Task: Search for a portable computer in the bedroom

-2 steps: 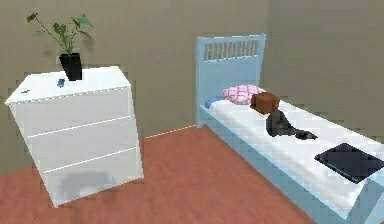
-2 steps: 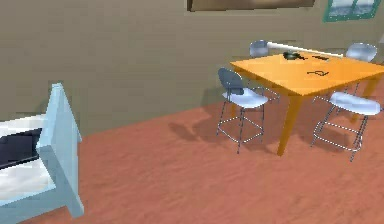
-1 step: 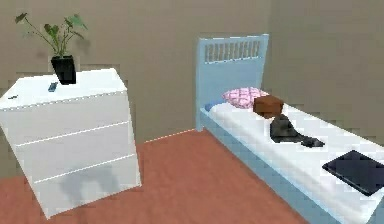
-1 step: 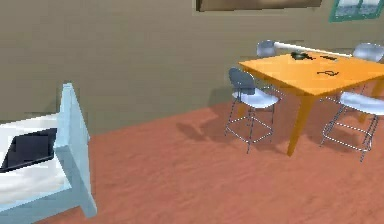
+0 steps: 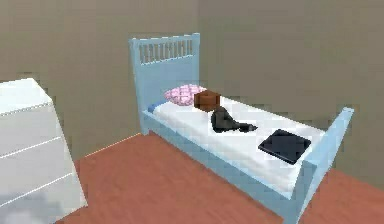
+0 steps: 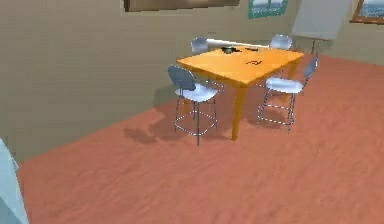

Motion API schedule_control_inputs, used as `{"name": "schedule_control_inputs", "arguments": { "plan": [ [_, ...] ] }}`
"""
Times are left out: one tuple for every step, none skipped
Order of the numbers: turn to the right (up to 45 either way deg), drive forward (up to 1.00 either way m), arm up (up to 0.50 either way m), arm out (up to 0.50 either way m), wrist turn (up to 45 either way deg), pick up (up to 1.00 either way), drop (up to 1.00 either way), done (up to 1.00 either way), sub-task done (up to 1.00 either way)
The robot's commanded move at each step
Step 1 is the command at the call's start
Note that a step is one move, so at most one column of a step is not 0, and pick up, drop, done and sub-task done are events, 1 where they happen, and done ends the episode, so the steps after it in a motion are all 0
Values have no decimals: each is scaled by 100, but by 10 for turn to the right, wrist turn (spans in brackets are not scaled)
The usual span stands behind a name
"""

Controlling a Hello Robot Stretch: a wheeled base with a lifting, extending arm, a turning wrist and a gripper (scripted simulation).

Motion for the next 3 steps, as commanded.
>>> {"name": "schedule_control_inputs", "arguments": {
  "plan": [
    [0,60,0,0,0,0,0,0,0],
    [420,0,0,0,0,0,0,0,0],
    [0,0,0,0,0,0,0,100,0]
  ]
}}
